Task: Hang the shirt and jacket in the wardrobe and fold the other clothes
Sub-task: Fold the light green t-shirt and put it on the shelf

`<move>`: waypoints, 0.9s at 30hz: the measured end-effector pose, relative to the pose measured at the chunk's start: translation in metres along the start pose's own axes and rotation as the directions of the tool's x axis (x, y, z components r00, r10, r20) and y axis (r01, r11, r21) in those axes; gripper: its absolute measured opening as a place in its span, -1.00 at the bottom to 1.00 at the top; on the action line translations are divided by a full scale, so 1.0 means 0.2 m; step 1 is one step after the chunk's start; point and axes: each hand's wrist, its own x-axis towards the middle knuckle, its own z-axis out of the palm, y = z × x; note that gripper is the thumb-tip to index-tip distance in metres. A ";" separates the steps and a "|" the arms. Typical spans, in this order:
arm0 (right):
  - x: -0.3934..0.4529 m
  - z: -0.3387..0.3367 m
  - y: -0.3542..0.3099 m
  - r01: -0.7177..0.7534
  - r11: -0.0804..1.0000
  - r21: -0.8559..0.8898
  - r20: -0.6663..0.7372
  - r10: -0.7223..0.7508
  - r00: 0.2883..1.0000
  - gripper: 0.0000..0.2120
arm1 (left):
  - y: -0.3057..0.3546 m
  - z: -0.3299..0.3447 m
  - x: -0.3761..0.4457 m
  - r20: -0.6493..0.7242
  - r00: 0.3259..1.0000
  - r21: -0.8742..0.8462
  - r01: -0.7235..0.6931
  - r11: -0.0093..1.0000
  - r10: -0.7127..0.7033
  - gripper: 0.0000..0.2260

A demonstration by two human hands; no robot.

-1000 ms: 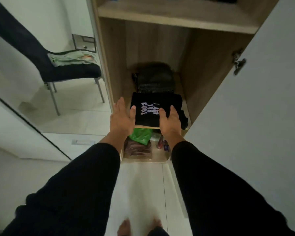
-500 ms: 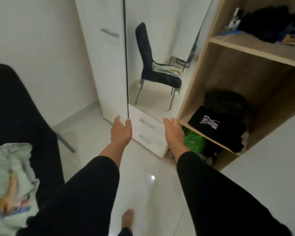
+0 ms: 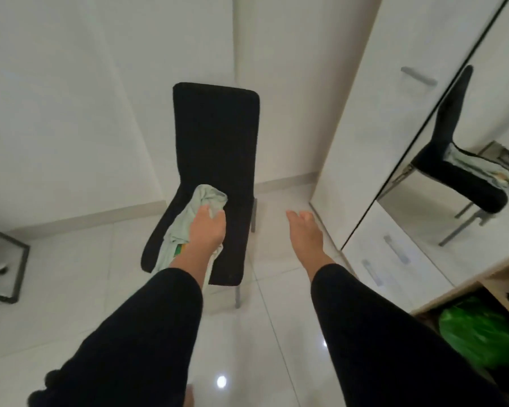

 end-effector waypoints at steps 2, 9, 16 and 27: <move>0.01 0.21 -0.07 0.001 1.000 -0.020 0.043 0.000 0.999 -0.51 | -0.11 -0.13 0.11 -0.005 1.000 -0.004 0.027 1.000 -0.027 -0.56; 0.17 0.89 -0.27 -0.040 0.996 -0.074 0.121 0.049 0.991 -0.50 | -0.38 -0.49 0.61 0.009 0.996 -0.007 0.084 0.996 -0.084 -0.58; 0.50 1.25 -0.32 -0.130 0.981 -0.146 0.110 0.146 0.983 -0.51 | -0.48 -0.53 1.12 0.096 0.989 0.117 0.098 0.988 -0.110 -0.59; 1.25 1.66 -0.20 -0.203 0.935 -0.290 0.159 0.257 0.953 -0.55 | -0.53 -0.09 1.94 0.215 0.963 0.237 0.107 0.966 -0.160 -0.64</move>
